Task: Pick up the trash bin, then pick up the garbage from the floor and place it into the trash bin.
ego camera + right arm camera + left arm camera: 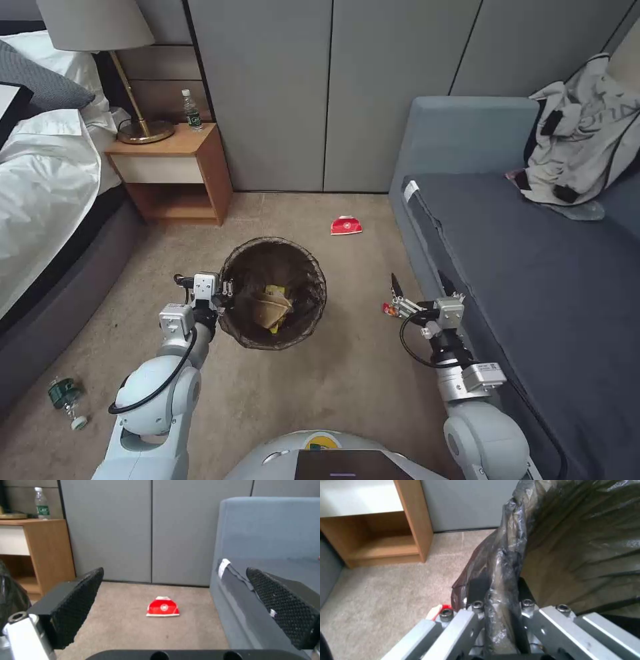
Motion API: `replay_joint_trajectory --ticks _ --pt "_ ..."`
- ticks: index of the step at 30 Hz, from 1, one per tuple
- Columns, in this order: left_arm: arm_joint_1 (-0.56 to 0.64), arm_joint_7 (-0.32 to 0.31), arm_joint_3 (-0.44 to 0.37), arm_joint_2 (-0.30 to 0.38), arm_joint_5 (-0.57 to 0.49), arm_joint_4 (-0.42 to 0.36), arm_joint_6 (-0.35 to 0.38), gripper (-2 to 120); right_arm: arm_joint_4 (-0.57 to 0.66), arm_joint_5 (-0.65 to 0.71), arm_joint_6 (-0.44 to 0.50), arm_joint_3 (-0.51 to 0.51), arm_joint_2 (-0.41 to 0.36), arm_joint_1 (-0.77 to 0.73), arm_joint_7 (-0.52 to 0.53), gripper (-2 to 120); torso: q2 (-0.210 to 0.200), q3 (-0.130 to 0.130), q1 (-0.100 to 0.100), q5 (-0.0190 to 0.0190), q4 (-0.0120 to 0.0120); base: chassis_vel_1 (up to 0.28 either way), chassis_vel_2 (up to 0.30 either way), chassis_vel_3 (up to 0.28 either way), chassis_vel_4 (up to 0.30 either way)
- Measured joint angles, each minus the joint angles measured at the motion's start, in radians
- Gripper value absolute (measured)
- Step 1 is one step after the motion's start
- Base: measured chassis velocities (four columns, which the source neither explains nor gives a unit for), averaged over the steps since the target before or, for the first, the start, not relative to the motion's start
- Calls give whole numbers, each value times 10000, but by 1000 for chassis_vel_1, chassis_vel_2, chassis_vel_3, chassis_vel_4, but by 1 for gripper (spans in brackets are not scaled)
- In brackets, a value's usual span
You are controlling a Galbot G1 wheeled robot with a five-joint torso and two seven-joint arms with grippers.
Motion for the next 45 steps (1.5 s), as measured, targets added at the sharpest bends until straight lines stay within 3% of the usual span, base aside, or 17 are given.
replay_joint_trajectory --ticks 16,26,31,34,45 --pt "35 1 43 3 18 -22 0 3 -1 -3 -58 -48 22 -36 -21 100 0 -1 0 -2 -1 -116 115 118 -119" --pt "24 1 -44 17 -5 -22 -1 3 -346 -1 -857 -106 5 294 17 100 0 -1 0 -1 -2 -51 40 50 -37" --pt "33 2 -103 43 -41 -60 -1 3 -859 10 -1560 -1 -15 788 -196 100 0 -1 -1 -2 3 0 0 0 0" --pt "21 9 -103 50 -47 -63 0 3 -1501 45 -1989 178 4 1203 -893 100 0 -1 0 -2 -1 0 0 0 0" --pt "16 13 -138 51 -45 -71 1 3 -3660 418 -2523 382 -29 1919 -1500 100 0 -1 0 -1 0 0 0 0 0"
